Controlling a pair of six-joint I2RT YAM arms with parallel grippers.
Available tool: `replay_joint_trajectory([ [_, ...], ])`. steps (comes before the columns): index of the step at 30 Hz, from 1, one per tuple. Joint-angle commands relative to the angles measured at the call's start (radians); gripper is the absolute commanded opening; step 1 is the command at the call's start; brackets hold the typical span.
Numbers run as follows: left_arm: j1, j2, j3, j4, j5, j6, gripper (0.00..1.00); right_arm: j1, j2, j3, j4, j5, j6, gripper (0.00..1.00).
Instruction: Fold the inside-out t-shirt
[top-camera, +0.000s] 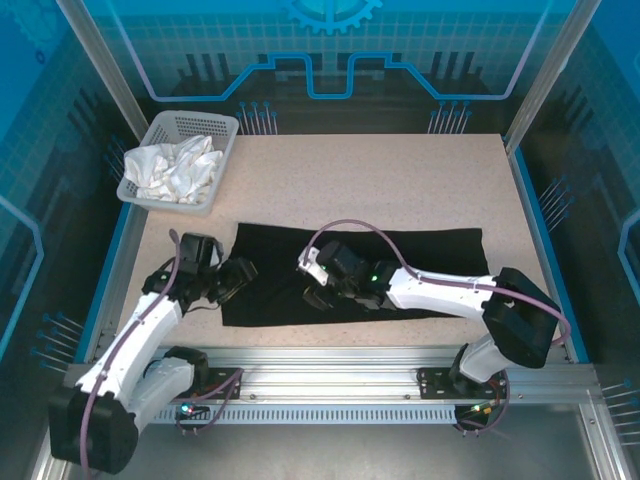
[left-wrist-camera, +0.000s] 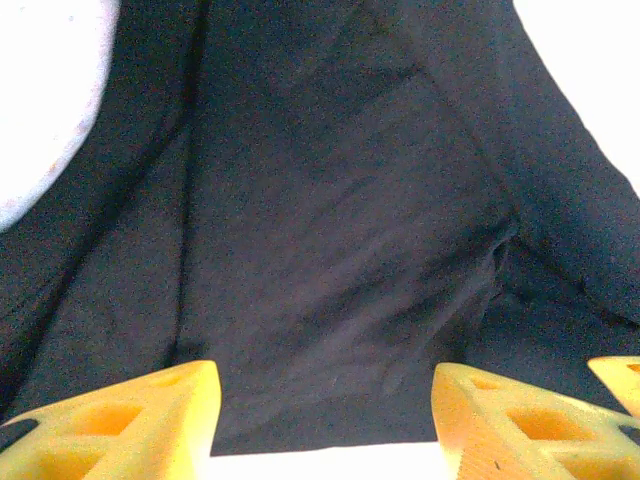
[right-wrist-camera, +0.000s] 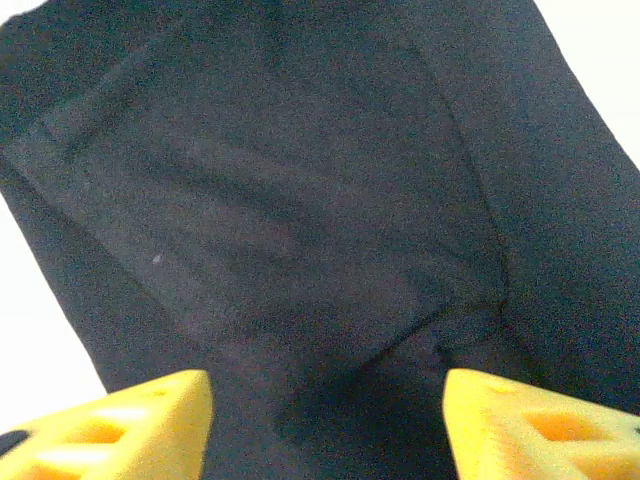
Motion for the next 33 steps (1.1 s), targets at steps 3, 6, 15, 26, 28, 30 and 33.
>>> replay_joint_trajectory([
  [3,-0.003,0.143,0.066,0.225,-0.174,0.106,0.68,-0.049,0.166,0.082,0.059,-0.129,0.183,0.48],
  [6,0.011,0.244,0.089,0.289,-0.259,0.147,0.77,-0.079,0.260,0.115,0.037,-0.171,0.259,0.40],
  [15,0.067,0.470,0.127,0.285,-0.225,0.211,0.93,-0.086,0.256,0.083,0.028,-0.245,0.283,0.41],
  [26,0.049,0.600,0.134,0.308,-0.097,0.248,0.96,-0.087,0.201,0.076,0.026,-0.233,0.291,0.57],
  [28,0.028,0.611,0.134,0.320,-0.068,0.245,0.92,-0.087,0.183,0.069,0.020,-0.219,0.287,0.58],
  [30,-0.004,0.609,0.125,0.337,-0.045,0.234,0.86,-0.094,0.160,0.063,0.012,-0.205,0.282,0.58],
  [33,-0.050,0.595,0.107,0.357,-0.028,0.207,0.75,-0.111,0.129,0.049,0.007,-0.192,0.277,0.58],
])
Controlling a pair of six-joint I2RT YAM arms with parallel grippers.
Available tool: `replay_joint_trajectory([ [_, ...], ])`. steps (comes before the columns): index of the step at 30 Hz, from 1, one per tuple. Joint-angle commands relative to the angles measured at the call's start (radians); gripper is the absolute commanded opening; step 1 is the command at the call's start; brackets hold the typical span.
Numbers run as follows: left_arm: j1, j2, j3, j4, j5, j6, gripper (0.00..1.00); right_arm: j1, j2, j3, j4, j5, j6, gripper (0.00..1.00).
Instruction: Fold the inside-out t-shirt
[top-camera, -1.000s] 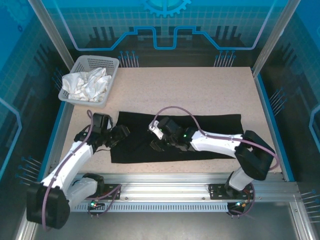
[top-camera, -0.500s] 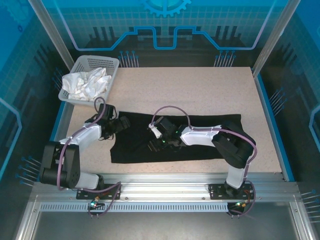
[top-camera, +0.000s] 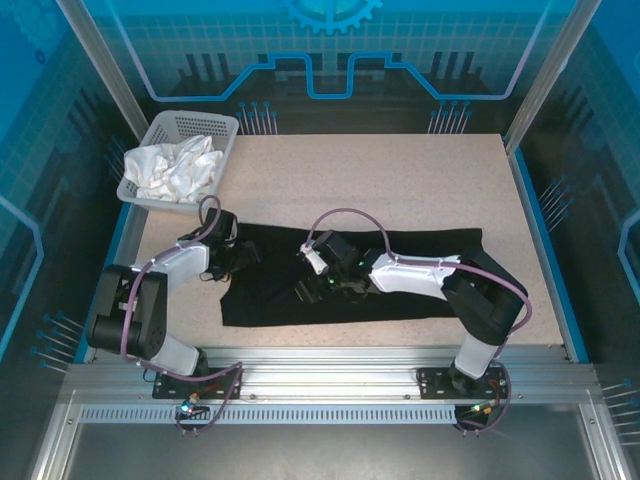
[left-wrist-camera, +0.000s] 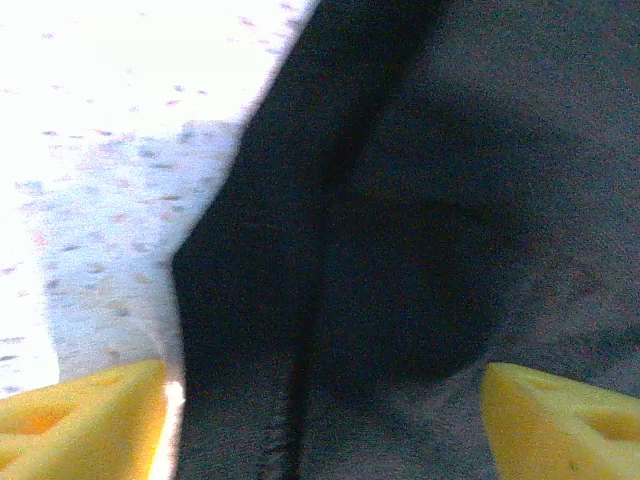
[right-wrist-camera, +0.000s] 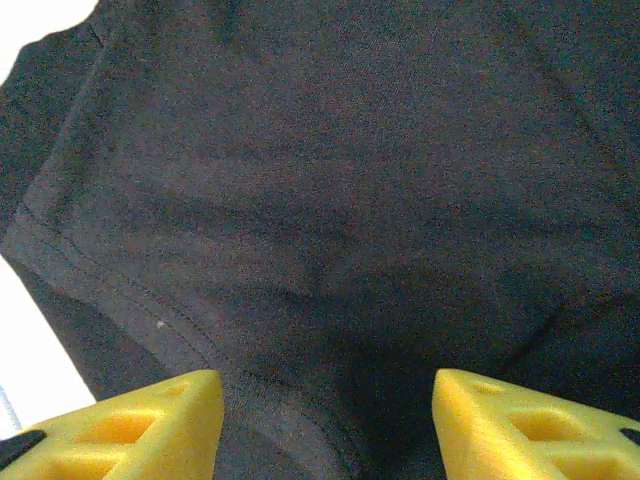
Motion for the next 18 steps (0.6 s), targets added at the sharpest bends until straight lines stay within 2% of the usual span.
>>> replay_joint_trajectory([
  [1,-0.088,0.016,-0.020,0.084,0.164,-0.030,0.72,-0.027,-0.058,-0.022,-0.020,0.023,0.001,0.59],
  [5,-0.125,0.013,-0.043,0.121,0.161,-0.049,0.61,-0.054,-0.078,-0.034,-0.020,0.024,-0.004,0.59],
  [10,-0.134,0.056,-0.045,0.163,0.179,-0.054,0.42,-0.070,-0.088,-0.037,-0.029,0.026,-0.010,0.59],
  [14,-0.136,0.041,-0.056,0.197,0.165,-0.047,0.20,-0.078,-0.101,-0.049,-0.036,0.036,-0.008,0.59],
  [16,-0.136,0.033,-0.059,0.202,0.149,-0.036,0.04,-0.082,-0.105,-0.051,-0.037,0.037,-0.007,0.59],
  [18,-0.133,0.022,-0.062,0.200,0.125,-0.026,0.00,-0.087,-0.111,-0.052,-0.043,0.042,-0.007,0.59],
])
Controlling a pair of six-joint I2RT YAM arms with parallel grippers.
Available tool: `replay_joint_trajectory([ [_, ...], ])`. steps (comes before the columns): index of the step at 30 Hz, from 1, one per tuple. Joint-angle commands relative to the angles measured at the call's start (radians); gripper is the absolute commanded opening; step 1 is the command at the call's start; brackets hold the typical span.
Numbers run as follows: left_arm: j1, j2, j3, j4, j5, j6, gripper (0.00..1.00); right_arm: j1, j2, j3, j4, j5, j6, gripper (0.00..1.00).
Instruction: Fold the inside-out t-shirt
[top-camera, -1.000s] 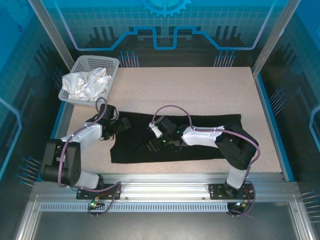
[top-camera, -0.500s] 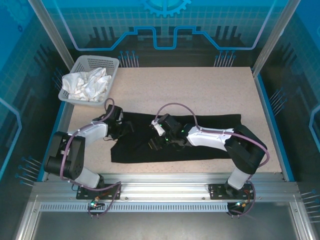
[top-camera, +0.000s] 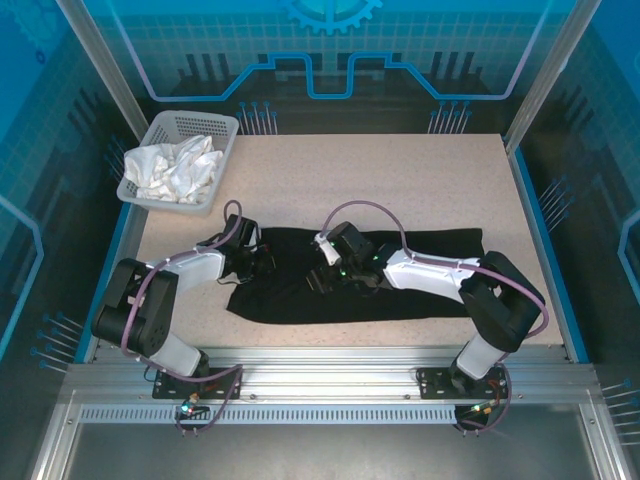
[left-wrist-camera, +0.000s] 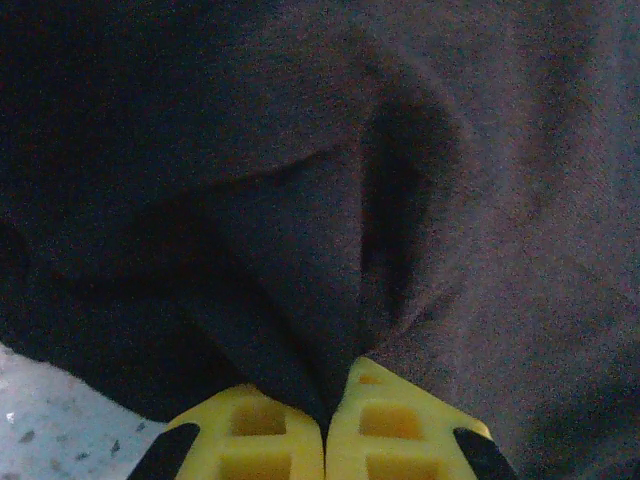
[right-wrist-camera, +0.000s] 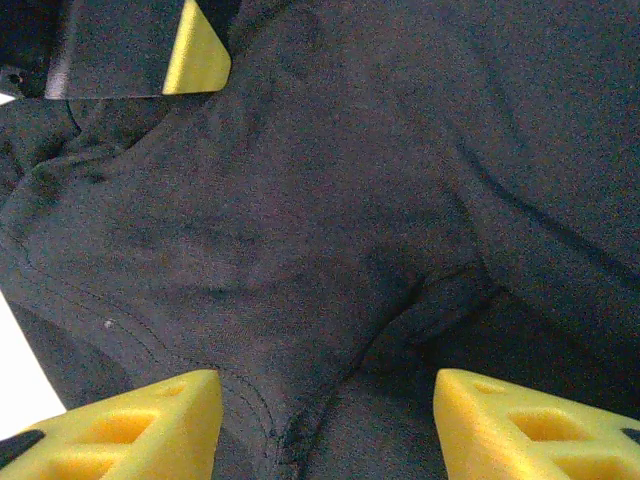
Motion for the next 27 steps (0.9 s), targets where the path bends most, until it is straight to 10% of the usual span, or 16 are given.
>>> replay_joint_trajectory([
  [1,0.001,-0.021,-0.021,0.027,-0.024,0.023,0.00,-0.018,-0.042,-0.014,-0.030,0.021,-0.006,0.59],
  [18,0.144,-0.258,0.315,-0.606,-0.366,0.227,0.00,-0.320,-0.282,-0.115,-0.076,-0.019,-0.041,0.75],
  [27,0.198,-0.135,0.697,-0.908,-0.848,0.556,0.00,-0.463,-0.262,-0.111,-0.136,-0.017,0.015,0.75],
])
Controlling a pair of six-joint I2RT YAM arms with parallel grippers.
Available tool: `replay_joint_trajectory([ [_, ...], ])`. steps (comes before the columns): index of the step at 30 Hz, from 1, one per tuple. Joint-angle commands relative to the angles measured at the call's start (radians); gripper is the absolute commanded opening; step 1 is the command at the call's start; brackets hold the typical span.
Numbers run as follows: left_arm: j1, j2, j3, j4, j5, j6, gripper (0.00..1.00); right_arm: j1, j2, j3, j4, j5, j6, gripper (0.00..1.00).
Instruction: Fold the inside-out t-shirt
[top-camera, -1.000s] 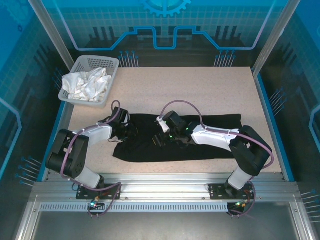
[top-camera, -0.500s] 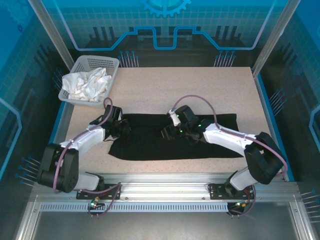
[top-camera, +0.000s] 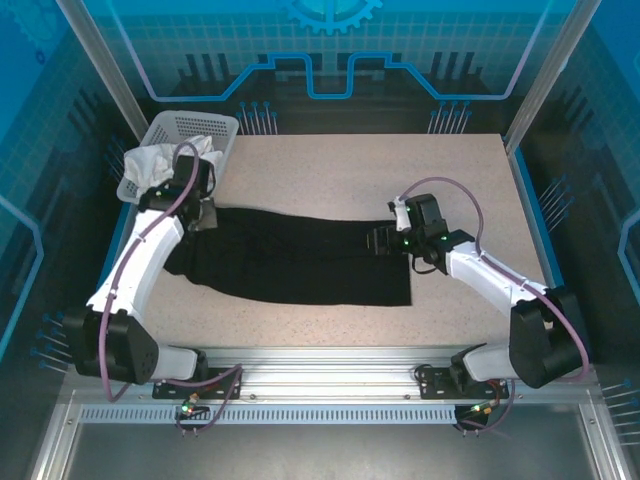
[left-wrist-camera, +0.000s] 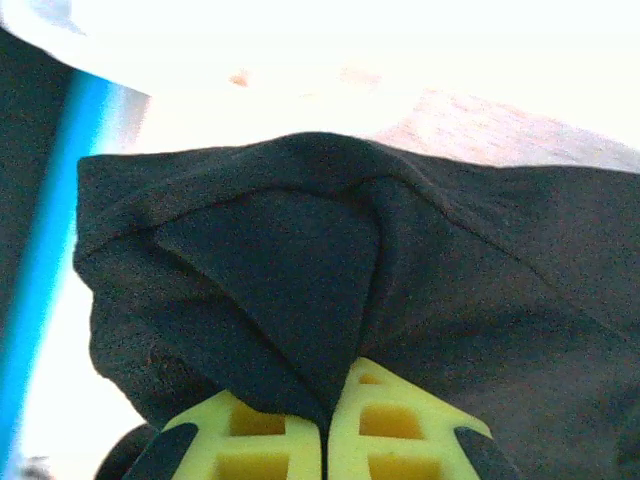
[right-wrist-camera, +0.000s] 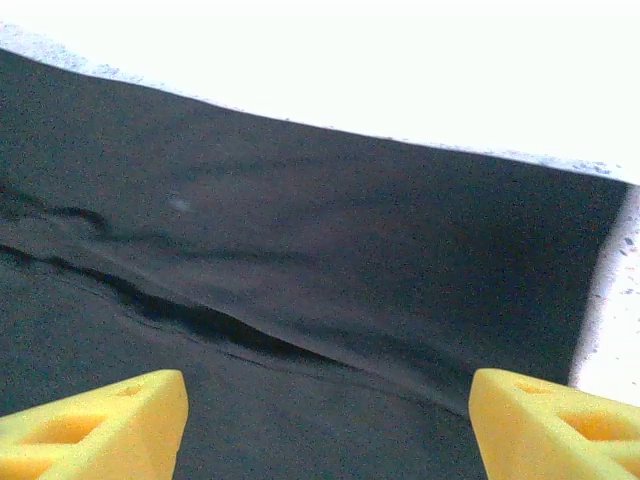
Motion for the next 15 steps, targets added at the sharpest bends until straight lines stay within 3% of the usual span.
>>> replay_joint_trajectory([
  [1,0.011,0.040,0.106,-0.129,-0.221,0.178,0.00,-0.007,0.040,0.008,-0.027,-0.041,0.035,0.74],
  [4,0.011,0.070,0.153,-0.114,-0.210,0.228,0.00,0.020,0.154,0.043,0.008,-0.164,0.055,0.69],
  [8,0.005,0.127,0.206,-0.132,-0.180,0.223,0.00,0.073,0.316,0.135,0.009,-0.211,0.075,0.63],
  [15,-0.125,0.174,0.237,-0.206,-0.080,0.076,0.00,0.050,0.294,0.120,0.010,-0.190,0.069,0.63],
])
